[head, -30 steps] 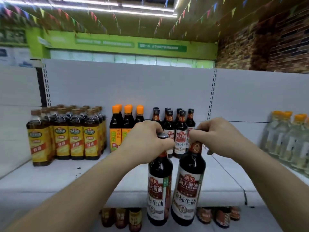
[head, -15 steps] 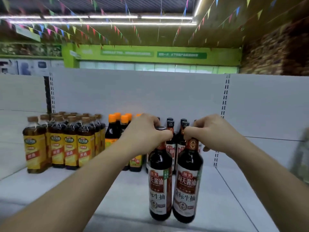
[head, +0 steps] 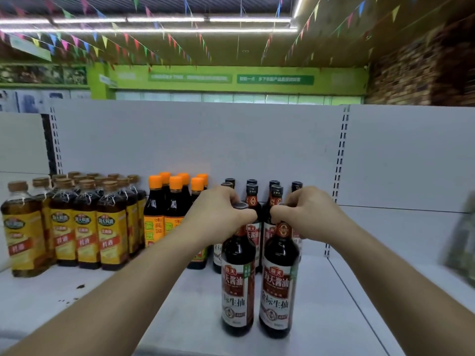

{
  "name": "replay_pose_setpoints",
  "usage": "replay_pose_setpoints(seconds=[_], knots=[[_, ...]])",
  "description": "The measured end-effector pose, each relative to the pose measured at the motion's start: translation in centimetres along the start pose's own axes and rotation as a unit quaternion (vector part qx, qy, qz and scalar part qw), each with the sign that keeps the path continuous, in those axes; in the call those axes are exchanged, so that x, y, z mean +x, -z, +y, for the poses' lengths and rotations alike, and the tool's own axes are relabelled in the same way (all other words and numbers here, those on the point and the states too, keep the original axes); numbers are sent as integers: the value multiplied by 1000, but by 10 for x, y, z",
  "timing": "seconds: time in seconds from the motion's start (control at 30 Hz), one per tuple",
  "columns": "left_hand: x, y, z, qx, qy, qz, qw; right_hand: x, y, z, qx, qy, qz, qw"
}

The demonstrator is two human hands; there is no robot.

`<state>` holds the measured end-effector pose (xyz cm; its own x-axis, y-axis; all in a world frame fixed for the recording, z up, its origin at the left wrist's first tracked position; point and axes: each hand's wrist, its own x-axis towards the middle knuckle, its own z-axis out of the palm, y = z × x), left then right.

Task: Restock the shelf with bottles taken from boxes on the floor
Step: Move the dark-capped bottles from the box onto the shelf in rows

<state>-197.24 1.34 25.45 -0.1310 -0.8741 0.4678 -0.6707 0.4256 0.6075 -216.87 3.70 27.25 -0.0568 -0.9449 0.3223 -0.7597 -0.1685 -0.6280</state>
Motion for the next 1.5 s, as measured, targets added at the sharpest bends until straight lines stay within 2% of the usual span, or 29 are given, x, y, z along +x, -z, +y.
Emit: replay_pose_setpoints(seconds=[0.3, 0.63, 0.83, 0.93, 1.07, 1.17, 1.3, 1.5], knots=[[7, -14, -9, -26, 5, 31, 999, 4, -10, 5, 7, 7, 5, 1000], [-10, -35, -17, -152, 1, 42, 988, -11, -26, 26, 70, 42, 31, 996], [-21, -46, -31, -202, 27, 63, 977, -33, -47, 48, 138, 11, 54, 989], [-38, -53, -43, -223, 40, 28, 974, -52, -62, 69, 160, -13, 76, 984], [-65, -67, -64, -267, 77, -36, 960, -71, -83, 88, 192, -38, 52, 979], [-73, -75, -81, -255, 137, -73, 954, -75, -93, 95, 192, -43, 29, 980], [-78, -83, -91, -234, 151, -125, 952, -74, -98, 99, 185, -32, 15, 982], [-80, -90, -98, -232, 147, -123, 954, -73, -99, 101, 191, -24, 3, 981]])
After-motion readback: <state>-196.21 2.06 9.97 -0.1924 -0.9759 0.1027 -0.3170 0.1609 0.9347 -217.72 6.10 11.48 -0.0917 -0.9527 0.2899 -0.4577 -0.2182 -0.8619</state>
